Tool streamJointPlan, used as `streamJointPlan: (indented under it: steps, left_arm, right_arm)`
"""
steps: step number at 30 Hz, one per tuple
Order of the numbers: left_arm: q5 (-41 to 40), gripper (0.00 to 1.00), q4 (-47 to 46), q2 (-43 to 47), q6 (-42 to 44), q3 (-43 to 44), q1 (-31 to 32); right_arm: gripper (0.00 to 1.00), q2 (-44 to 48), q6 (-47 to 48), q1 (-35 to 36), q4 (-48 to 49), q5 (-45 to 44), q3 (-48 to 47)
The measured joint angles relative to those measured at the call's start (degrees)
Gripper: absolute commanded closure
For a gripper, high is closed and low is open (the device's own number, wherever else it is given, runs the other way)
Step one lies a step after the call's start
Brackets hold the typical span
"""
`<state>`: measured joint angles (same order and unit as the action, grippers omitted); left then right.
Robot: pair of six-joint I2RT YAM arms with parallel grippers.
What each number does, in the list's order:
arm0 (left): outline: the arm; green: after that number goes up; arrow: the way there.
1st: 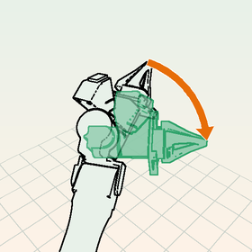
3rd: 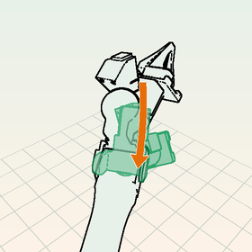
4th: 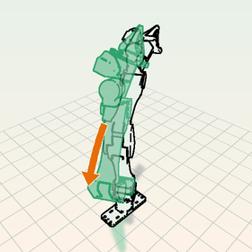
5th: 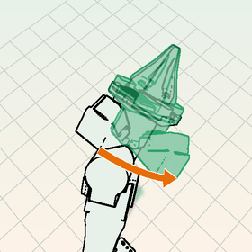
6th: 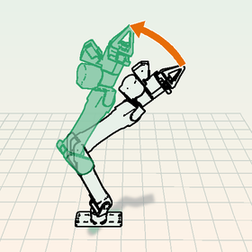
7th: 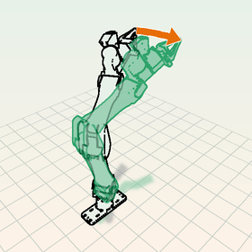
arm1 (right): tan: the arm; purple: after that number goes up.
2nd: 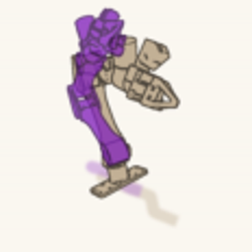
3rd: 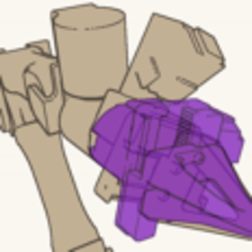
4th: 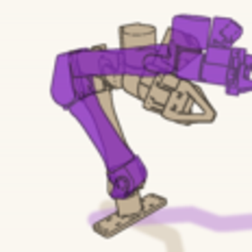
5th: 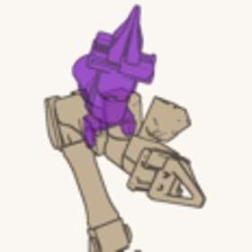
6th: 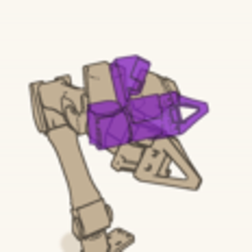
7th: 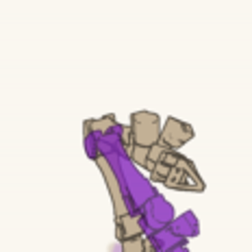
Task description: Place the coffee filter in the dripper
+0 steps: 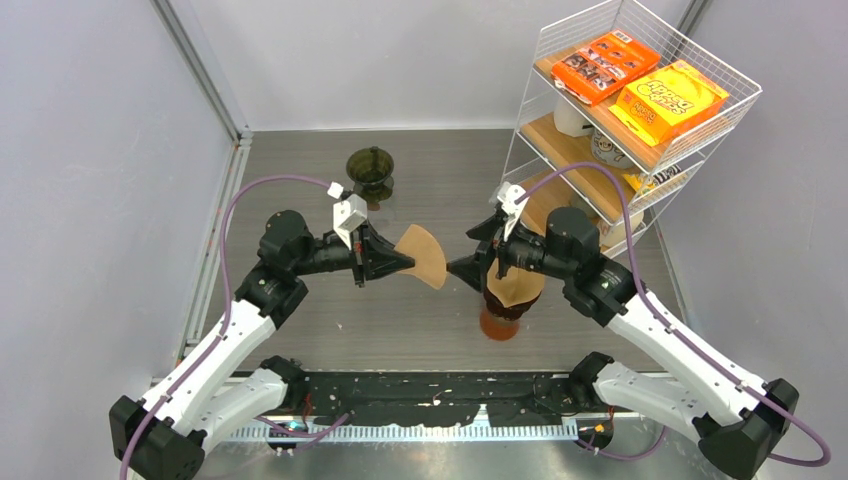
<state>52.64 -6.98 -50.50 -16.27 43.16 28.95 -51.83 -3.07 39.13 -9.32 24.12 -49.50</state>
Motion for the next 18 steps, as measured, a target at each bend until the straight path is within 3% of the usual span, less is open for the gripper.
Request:
streamJointPlan:
  steps: [18]
  left_arm:
    - [-1.81,1.00,0.00,-0.33,-0.28,0.00,0.00]
  right_arm:
    - [0.05,1.90,0.13,0.00,-0.26,4.55,0.00]
